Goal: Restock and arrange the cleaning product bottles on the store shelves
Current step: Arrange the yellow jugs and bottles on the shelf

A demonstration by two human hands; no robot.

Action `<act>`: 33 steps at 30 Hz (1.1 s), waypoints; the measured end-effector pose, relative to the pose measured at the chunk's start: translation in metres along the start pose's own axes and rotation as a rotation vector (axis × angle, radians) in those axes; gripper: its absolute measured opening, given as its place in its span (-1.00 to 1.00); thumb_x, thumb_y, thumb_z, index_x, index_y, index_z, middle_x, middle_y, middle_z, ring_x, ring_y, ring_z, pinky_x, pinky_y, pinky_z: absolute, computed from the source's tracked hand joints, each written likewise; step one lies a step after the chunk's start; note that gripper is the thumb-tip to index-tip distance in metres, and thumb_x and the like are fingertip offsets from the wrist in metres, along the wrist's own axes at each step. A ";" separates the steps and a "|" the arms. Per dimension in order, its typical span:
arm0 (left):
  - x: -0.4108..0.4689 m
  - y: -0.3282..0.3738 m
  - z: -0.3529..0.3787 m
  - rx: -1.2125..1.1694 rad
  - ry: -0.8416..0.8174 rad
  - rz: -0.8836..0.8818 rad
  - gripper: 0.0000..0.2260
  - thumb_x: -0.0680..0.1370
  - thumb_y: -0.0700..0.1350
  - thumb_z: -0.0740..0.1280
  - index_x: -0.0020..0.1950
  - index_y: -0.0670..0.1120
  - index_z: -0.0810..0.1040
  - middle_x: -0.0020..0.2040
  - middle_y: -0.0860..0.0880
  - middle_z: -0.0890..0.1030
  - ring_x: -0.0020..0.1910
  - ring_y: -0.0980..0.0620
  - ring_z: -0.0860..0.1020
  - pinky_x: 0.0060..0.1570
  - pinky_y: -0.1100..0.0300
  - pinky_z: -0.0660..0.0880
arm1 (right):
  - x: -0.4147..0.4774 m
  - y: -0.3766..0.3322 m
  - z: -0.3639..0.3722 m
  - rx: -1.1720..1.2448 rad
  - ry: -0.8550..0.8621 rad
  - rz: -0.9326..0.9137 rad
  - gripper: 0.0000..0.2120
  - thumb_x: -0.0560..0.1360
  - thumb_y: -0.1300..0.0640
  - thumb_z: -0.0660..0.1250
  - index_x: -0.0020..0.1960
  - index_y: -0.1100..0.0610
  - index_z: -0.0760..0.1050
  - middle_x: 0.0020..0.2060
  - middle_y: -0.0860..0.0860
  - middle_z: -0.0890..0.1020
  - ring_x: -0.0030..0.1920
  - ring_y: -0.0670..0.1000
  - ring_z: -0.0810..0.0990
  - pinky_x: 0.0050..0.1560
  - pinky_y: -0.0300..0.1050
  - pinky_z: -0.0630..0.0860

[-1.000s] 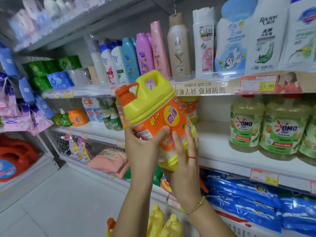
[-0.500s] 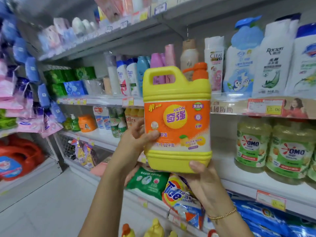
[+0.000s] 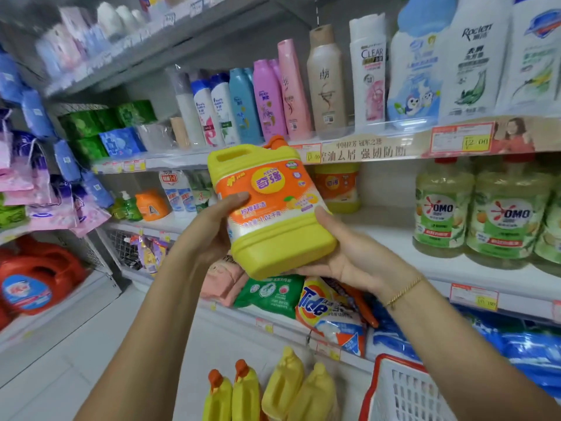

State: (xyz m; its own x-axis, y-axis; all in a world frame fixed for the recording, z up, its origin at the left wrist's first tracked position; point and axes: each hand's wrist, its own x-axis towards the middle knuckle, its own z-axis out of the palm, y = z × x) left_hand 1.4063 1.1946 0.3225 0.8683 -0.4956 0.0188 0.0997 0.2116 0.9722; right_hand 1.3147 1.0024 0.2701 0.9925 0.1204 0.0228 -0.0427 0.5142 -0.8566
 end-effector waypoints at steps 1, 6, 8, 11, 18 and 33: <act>0.000 -0.001 -0.006 -0.034 -0.008 -0.012 -0.33 0.16 -0.05 0.64 0.23 -0.11 0.55 0.13 -0.15 0.66 0.10 -0.14 0.64 0.06 -0.11 0.58 | 0.004 -0.005 0.002 -0.010 0.000 0.042 -0.51 0.35 -0.08 0.34 0.24 0.06 0.46 0.15 0.11 0.64 0.16 0.15 0.60 0.06 0.21 0.56; -0.004 0.005 -0.034 0.106 0.045 0.013 -0.23 -0.02 0.17 0.66 0.13 -0.06 0.61 0.10 -0.12 0.67 0.03 -0.09 0.66 0.01 -0.08 0.60 | 0.020 0.006 0.010 -0.140 -0.007 0.078 -0.41 0.26 0.13 0.50 0.26 0.14 0.45 0.12 0.13 0.64 0.08 0.11 0.64 -0.05 0.15 0.62; -0.005 0.015 -0.046 0.188 0.076 0.055 -0.43 0.14 0.15 0.61 0.07 -0.05 0.64 0.02 -0.09 0.69 -0.05 -0.06 0.65 0.07 -0.06 0.55 | 0.025 0.023 0.004 -0.209 -0.058 0.052 -0.28 0.24 0.12 0.59 0.33 0.13 0.39 0.16 0.13 0.63 0.13 0.16 0.62 0.03 0.17 0.60; -0.007 0.031 -0.060 0.329 0.095 0.124 -0.67 0.38 -0.03 0.47 0.09 -0.12 0.61 -0.09 -0.05 0.69 -0.13 0.00 0.61 -0.08 0.11 0.57 | 0.032 0.049 -0.011 -0.246 -0.154 0.027 -0.02 0.06 -0.01 0.67 0.38 0.13 0.33 0.22 0.17 0.58 0.22 0.22 0.56 0.19 0.26 0.50; -0.041 0.035 -0.097 0.842 -0.061 -0.103 -0.23 0.09 0.22 0.62 -0.03 -0.38 0.56 -0.20 -0.26 0.58 -0.24 -0.08 0.50 -0.21 0.16 0.44 | 0.036 0.115 -0.033 -0.365 -0.205 0.094 -0.02 0.02 -0.01 0.69 0.36 0.08 0.36 0.18 0.11 0.62 0.18 0.10 0.60 0.11 0.02 0.56; -0.088 -0.080 -0.249 1.059 0.329 -0.508 -0.68 0.52 0.04 0.38 -0.32 -0.16 0.56 -0.37 -0.06 0.56 -0.29 -0.03 0.47 -0.16 0.12 0.36 | 0.132 0.292 -0.005 -1.179 -0.263 0.336 -0.79 0.44 0.03 0.46 0.00 0.11 0.58 -0.12 -0.10 0.60 -0.07 -0.11 0.55 0.01 -0.19 0.47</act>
State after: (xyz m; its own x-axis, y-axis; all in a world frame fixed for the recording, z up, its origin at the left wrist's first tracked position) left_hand 1.4426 1.4316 0.1848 0.9428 -0.0527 -0.3293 0.1517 -0.8116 0.5642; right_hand 1.4342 1.1647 0.0204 0.8939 0.3331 -0.3000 -0.0255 -0.6304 -0.7759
